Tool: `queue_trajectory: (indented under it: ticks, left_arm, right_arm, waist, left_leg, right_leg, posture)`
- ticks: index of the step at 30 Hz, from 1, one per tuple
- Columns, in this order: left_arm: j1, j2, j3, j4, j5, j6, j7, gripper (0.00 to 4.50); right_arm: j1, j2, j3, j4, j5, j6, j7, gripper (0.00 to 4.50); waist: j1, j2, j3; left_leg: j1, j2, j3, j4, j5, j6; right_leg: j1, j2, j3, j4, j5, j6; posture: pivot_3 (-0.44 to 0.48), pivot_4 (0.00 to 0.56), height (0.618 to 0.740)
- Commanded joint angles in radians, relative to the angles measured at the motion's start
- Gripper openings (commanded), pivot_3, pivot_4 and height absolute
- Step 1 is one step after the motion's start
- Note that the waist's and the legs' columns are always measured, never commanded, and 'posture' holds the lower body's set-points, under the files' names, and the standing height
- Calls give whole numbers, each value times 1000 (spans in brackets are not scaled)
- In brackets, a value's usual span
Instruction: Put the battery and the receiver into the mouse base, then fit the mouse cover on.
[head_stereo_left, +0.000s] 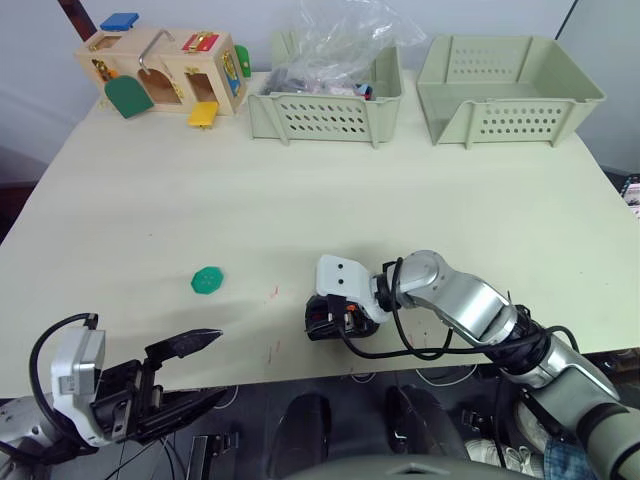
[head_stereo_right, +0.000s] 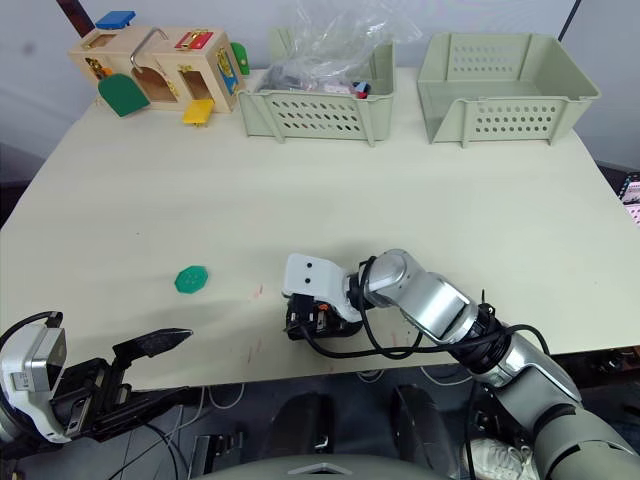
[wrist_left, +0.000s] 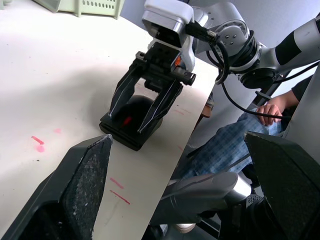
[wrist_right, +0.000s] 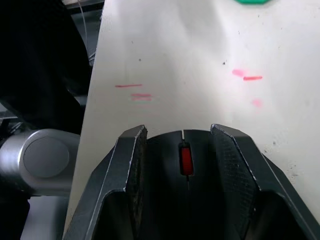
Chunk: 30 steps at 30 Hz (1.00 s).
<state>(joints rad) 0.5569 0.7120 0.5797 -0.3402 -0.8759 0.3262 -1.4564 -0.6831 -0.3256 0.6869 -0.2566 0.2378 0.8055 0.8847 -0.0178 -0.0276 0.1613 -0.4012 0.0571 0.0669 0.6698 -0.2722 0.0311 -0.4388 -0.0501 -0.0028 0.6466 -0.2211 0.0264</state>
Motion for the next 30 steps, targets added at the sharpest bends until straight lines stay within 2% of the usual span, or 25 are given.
queue_trajectory:
  ticks: [1,16,30]
  left_arm:
    - [14,5,33,-17,-13,-1,-5,4500]
    - [17,-1,29,-22,-12,-5,1,4500]
    - [21,-9,21,-33,-10,-6,15,4500]
  right_arm:
    - [-8,11,-6,-5,-12,-14,2,2128]
    - [-13,25,-8,20,-29,-10,18,2128]
    - [17,-23,79,91,-107,-26,59,2128]
  waist:
    - [0,0,0]
    - [0,0,0]
    - [2,-1,-3]
  left_leg:
    - [0,0,0,0,0,0]
    - [0,0,0,0,0,0]
    - [2,0,0,0,0,0]
  right_leg:
    - [0,0,0,0,0,0]
    - [0,0,0,0,0,0]
    - [1,0,0,0,0,0]
  posture:
    - [0,150,740]
    - [0,150,740]
    - [0,150,740]
